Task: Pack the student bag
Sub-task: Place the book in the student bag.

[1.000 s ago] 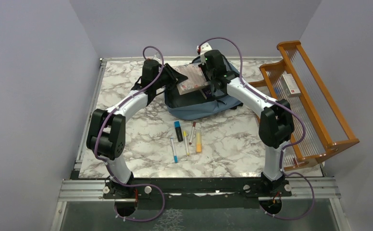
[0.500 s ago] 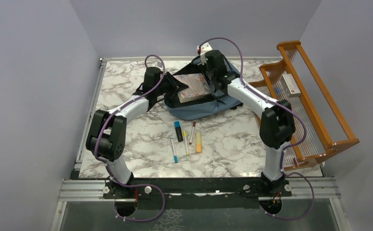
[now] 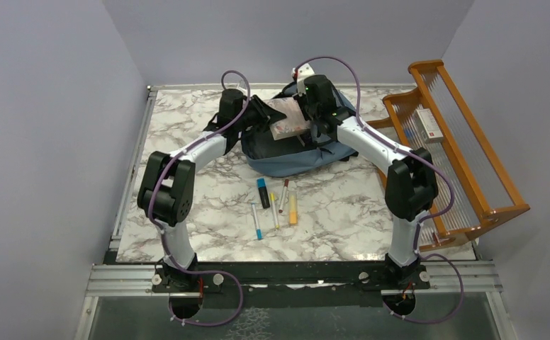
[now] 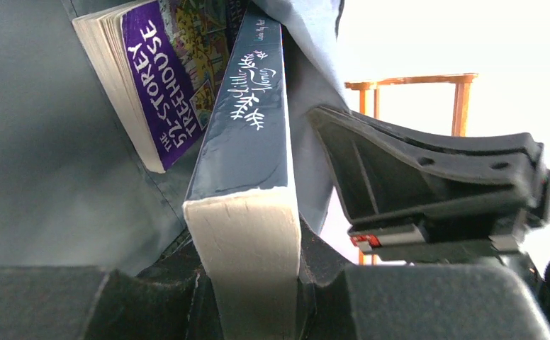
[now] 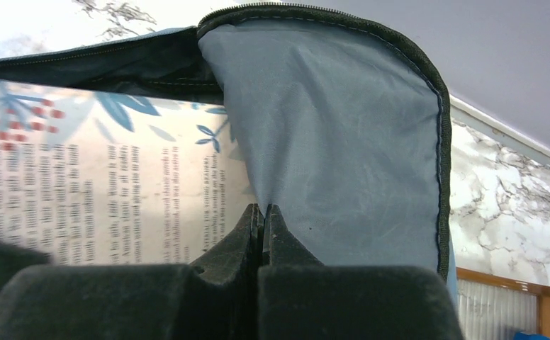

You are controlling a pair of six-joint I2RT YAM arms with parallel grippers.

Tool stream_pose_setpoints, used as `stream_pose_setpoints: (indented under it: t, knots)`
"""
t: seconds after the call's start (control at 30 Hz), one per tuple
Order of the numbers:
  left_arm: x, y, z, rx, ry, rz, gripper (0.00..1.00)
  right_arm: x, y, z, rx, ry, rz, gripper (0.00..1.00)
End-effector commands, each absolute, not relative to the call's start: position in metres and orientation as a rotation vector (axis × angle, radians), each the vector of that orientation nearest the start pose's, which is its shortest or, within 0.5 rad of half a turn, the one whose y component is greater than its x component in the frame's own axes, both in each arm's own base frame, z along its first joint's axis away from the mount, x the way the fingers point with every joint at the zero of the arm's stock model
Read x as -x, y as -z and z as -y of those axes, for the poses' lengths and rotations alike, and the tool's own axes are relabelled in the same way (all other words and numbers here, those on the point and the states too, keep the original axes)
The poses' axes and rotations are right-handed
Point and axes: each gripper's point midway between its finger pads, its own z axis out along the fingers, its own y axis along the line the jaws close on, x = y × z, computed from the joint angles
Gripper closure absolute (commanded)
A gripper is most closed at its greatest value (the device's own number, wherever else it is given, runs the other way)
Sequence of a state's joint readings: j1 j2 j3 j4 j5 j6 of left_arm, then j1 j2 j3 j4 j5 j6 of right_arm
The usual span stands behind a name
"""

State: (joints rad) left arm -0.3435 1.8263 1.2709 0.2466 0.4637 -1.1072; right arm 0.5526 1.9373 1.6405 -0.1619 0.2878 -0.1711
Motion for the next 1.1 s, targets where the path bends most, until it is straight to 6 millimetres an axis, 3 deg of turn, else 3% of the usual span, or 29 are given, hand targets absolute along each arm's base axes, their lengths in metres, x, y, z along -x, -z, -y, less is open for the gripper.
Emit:
stream_pose_setpoints:
  t: [0.0, 0.37, 0.73, 1.07]
  knots:
    - [-0.47, -0.248, 0.307, 0.357, 1.499, -1.909, 1.0, -0.509, -0.258, -0.265, 0.488, -0.08, -1.798, 0.99]
    - [-0.503, -0.243, 0.349, 0.308, 1.563, -1.835, 1.0, -0.505, -0.271, -0.271, 0.48, -0.134, -1.786, 0.99]
    - [-0.54, -0.219, 0.381, 0.319, 1.58, -1.795, 1.0, -0.5, -0.269, -0.269, 0.479, -0.145, -1.797, 0.99]
    - [-0.561, -0.189, 0.399, 0.341, 1.541, -1.787, 1.0, -0.496, -0.263, -0.268, 0.477, -0.155, -1.813, 0.99]
